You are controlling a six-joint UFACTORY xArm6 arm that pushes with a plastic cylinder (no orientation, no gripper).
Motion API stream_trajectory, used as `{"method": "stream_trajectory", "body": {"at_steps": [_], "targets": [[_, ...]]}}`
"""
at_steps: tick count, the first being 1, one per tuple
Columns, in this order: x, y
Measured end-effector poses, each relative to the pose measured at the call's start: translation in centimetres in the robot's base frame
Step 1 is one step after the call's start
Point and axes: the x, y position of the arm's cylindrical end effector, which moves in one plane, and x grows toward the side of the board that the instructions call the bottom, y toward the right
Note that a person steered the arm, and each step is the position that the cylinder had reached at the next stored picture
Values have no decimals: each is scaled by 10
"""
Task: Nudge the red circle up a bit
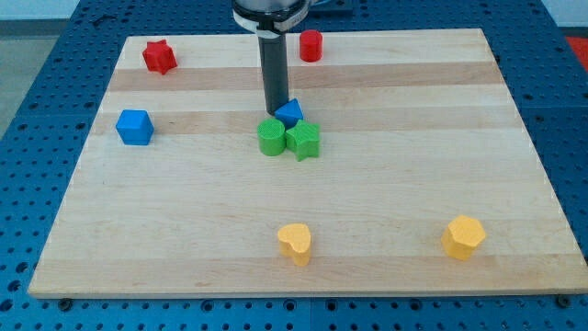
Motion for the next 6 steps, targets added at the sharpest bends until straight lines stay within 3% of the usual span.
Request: {"method": "stream_trajectory", "body": {"at_steps": [1, 2, 3, 5, 6], "targets": [[-8, 4], [-60, 17], [-67, 59], [-145, 87], [-157, 86]]}}
